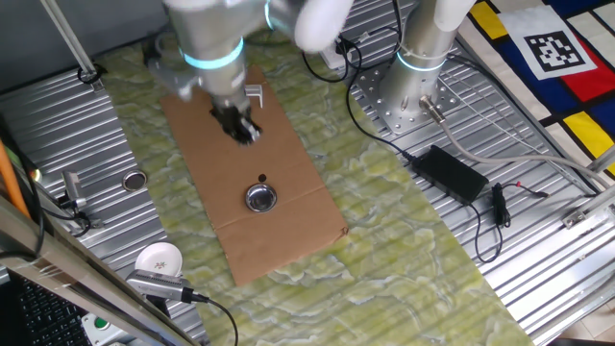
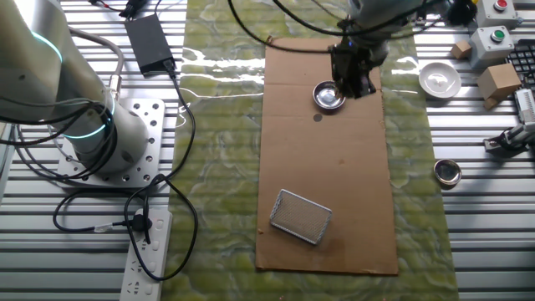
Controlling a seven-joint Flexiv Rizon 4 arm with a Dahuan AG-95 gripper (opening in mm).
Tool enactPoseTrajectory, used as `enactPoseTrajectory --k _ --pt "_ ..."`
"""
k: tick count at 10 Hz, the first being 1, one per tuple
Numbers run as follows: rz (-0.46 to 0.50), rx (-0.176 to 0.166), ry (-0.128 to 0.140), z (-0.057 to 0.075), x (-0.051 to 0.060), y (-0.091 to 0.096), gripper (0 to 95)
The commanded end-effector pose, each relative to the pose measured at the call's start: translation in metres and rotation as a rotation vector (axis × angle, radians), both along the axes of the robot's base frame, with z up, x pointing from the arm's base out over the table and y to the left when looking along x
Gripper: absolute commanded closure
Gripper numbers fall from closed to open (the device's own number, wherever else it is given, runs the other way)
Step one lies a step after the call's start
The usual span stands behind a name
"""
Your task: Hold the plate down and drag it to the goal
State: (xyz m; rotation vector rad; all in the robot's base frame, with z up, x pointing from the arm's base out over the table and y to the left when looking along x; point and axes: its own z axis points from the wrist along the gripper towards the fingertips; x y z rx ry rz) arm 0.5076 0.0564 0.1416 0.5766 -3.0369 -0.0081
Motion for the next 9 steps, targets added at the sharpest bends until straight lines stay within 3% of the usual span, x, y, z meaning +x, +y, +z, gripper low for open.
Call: enactPoseTrajectory --k 1,5,6,9 --pt "0.004 -0.011 -0.001 -0.013 -0.004 0.027 95.0" --pt "0.038 -0.005 -0.009 -0.038 -0.002 0.035 95.0" --pt "0.035 -0.001 -0.014 -0.053 -0.001 0.035 95.0" --pt "0.036 -0.002 -0.01 -0.073 -0.002 0.037 95.0"
